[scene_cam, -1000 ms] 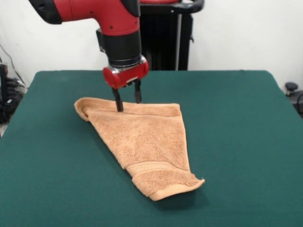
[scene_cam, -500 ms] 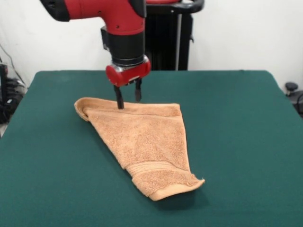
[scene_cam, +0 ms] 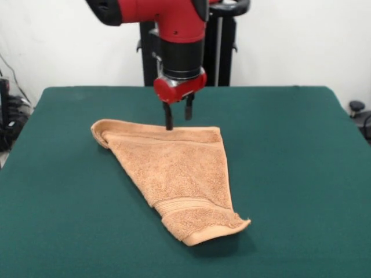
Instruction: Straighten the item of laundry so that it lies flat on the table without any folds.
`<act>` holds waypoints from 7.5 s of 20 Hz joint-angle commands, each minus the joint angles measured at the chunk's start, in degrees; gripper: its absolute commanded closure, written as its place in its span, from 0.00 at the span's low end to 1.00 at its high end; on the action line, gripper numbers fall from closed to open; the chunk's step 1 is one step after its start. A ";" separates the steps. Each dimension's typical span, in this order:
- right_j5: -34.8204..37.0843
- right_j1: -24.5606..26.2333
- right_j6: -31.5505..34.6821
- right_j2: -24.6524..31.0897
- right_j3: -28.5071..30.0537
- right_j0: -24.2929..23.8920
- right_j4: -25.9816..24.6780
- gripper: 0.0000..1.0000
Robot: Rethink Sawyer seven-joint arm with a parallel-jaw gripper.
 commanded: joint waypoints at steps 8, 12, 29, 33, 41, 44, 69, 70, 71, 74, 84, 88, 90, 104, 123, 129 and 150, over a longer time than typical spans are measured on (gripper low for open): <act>-4.08 0.77 13.97 -5.33 -5.83 7.92 8.33 0.00; -4.54 0.92 12.21 -5.61 -5.85 7.55 9.66 0.00; 0.01 0.58 7.77 -3.56 -9.82 4.47 19.02 0.00; 1.53 0.72 9.08 -5.07 -11.63 5.94 20.93 0.00; 8.93 1.07 8.43 -6.12 -16.63 8.94 25.91 0.00; 10.40 1.26 9.18 -7.01 -18.30 10.13 27.44 0.00; 13.09 2.24 8.72 -11.66 -23.46 15.89 32.42 0.00; 13.52 2.20 8.60 -11.65 -23.72 15.95 32.70 0.00; 14.10 2.25 8.44 -11.63 -24.22 16.03 33.05 0.00; 15.26 2.34 8.02 -11.46 -25.35 16.33 33.77 0.00; 19.78 2.14 6.48 -11.74 -29.46 17.75 35.12 0.00; 23.60 4.44 6.81 -12.26 -36.39 19.80 34.73 0.00; 23.83 5.63 7.12 -12.08 -39.15 20.21 34.76 0.00; 22.16 10.14 10.57 -12.98 -47.61 22.52 36.46 0.00; 2.93 9.84 0.88 -7.09 -30.03 13.74 33.87 0.00; 6.15 9.93 1.54 -7.91 -31.80 15.09 34.53 0.00; 4.72 9.75 3.13 -8.07 -30.94 16.31 34.92 0.00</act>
